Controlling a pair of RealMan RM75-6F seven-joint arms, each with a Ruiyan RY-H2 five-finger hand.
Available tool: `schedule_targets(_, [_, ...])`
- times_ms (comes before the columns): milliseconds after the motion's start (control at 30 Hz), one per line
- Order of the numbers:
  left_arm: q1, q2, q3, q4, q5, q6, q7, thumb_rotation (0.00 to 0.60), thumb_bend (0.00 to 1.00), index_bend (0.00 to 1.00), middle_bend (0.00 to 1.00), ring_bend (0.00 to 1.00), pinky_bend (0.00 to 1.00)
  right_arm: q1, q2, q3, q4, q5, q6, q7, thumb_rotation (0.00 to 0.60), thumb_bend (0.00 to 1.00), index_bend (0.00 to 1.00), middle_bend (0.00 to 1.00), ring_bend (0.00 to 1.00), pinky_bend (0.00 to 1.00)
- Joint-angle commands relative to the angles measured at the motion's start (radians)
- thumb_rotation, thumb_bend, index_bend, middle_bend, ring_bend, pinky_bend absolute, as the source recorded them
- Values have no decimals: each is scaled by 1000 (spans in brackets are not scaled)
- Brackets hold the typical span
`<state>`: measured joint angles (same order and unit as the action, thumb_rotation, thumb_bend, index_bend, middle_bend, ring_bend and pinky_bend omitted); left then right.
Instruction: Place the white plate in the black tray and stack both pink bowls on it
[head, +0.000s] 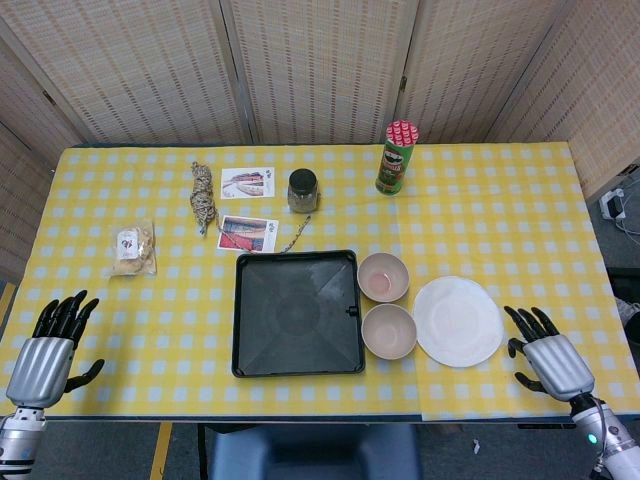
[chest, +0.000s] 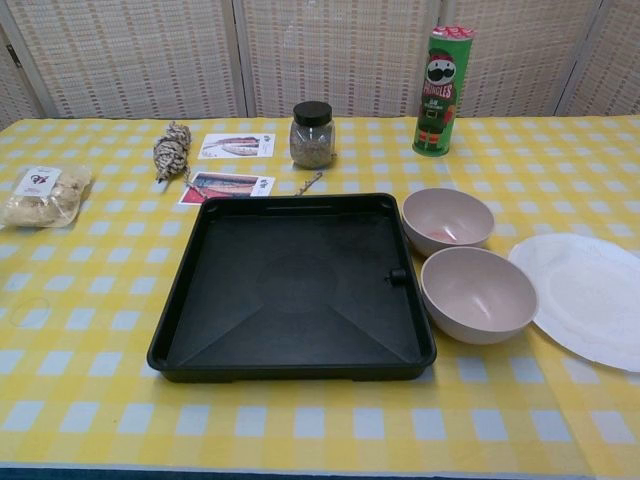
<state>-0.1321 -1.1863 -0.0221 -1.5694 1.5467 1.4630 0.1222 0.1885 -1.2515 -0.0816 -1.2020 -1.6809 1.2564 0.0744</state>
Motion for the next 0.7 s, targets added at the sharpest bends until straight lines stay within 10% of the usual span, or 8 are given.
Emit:
schedule_targets(33, [-1, -1, 2, 3, 9, 3, -5, 600, 313, 0, 0, 0, 0, 35, -21, -4, 33, 4, -54, 17, 600, 275, 529, 45, 13, 0])
schedule_targets(700, [-16, -11, 7, 17, 0, -28, -2, 600, 410, 0, 0, 0, 0, 98, -110, -19, 167, -9, -88, 82, 600, 324, 529, 59, 19, 0])
